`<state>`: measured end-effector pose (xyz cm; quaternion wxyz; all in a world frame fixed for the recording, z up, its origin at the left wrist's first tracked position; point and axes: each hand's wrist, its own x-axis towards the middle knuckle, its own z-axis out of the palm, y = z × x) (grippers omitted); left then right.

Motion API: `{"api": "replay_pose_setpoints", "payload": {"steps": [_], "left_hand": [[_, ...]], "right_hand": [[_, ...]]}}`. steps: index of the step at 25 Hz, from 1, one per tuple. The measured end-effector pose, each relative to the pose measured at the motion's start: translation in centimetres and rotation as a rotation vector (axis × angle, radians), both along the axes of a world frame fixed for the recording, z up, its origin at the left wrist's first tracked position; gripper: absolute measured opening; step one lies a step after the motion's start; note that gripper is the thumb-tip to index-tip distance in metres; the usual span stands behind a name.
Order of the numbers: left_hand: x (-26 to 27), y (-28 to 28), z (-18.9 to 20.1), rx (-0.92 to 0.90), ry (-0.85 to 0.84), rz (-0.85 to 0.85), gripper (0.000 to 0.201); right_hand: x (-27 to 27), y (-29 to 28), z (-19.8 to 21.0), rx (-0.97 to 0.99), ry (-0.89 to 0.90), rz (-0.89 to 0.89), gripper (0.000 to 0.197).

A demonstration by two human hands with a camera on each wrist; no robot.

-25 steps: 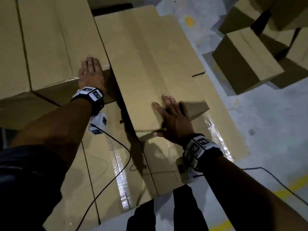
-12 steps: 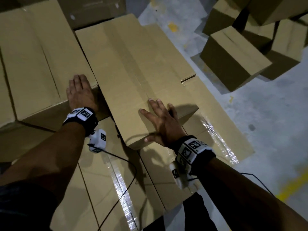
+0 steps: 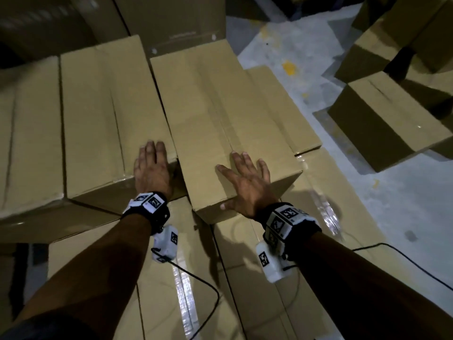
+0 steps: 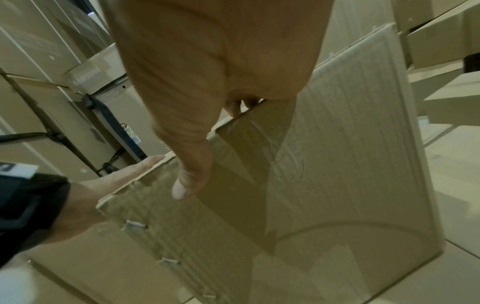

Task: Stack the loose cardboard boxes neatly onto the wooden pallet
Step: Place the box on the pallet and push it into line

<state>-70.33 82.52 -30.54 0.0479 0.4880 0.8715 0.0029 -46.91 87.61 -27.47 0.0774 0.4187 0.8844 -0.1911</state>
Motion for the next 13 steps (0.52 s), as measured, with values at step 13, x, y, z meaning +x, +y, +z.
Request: {"api": "replay_pose_setpoints", "payload": {"steps": [13], "left_hand": [[-0.4,-0.1,0.4,-0.064,-0.099,0.008,0.115]], "right_hand": [[-5.5,7.7,0.6,-0.002,0.027,0.048,0.09]]}}
